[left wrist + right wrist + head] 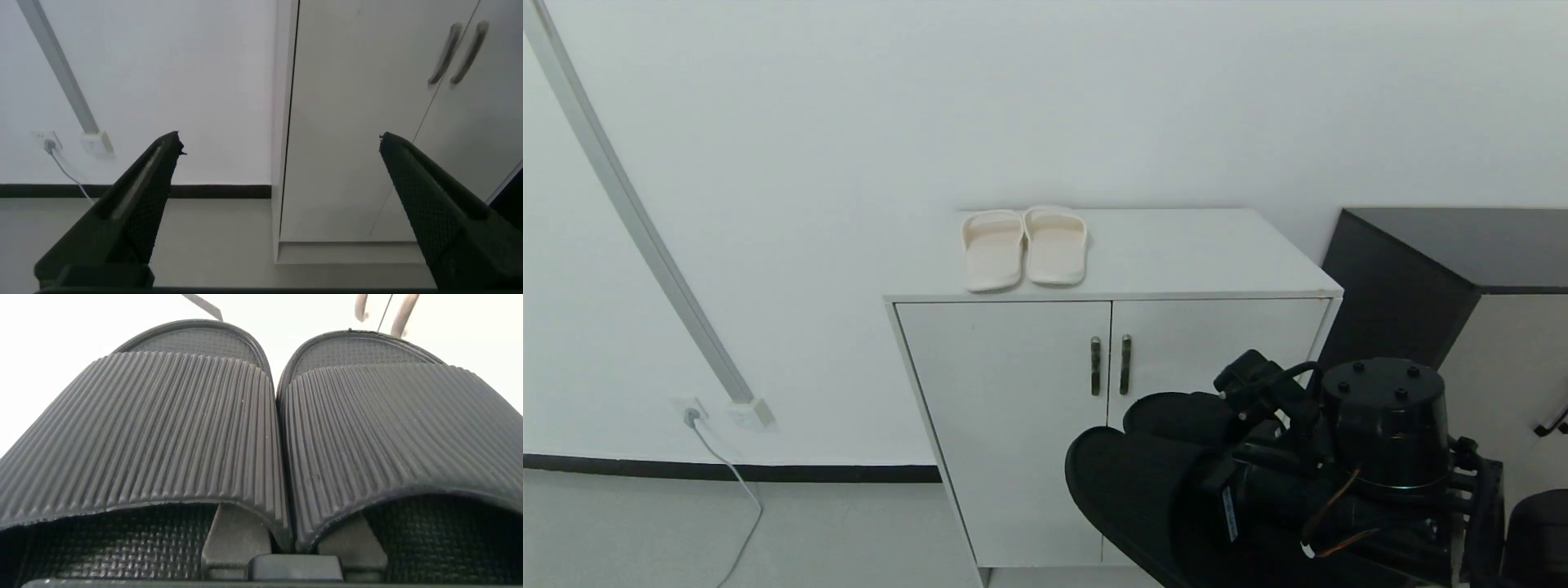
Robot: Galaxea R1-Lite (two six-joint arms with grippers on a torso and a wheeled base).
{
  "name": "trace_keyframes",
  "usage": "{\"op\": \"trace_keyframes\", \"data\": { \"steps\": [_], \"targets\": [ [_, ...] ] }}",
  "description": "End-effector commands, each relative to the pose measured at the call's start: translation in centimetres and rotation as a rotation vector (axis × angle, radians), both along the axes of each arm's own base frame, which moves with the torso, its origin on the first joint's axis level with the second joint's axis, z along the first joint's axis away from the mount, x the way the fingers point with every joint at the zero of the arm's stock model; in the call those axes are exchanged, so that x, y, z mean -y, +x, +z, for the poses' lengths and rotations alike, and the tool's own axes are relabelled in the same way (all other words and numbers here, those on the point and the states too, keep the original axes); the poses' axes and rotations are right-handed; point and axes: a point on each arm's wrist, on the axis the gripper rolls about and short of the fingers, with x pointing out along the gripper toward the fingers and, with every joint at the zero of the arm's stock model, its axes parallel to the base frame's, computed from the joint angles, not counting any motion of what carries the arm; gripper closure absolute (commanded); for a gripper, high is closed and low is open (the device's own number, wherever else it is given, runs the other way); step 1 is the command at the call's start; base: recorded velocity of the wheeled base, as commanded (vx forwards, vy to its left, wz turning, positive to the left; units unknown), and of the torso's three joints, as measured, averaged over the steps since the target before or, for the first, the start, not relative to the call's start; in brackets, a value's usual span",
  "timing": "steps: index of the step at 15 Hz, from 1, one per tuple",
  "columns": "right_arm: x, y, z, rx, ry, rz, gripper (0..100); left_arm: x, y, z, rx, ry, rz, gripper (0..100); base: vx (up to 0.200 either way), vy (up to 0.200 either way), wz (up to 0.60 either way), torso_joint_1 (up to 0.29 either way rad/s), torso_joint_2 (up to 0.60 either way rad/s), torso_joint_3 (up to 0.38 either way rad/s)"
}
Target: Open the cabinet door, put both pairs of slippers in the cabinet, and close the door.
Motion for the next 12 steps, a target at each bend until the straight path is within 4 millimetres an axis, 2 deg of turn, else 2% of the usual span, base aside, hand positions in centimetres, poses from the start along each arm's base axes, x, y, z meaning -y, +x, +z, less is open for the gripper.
{"op": "trace_keyframes", "data": {
  "steps": [1,12],
  "targets": [
    [-0.02,0.01,-0.12,-0.003,-0.003,0.001,100,0.00,0.01,0.00,-0.001,0.000,0.000,0,0.000,0.000,0.00,-0.198,0.52,0.310],
    [-0.16,-0.15,-0.22,-0.007,-0.006,0.010,100,0.00,0.01,0.00,-0.001,0.003,0.000,0,0.000,0.000,0.00,-0.156,0.48,0.325]
  ]
}}
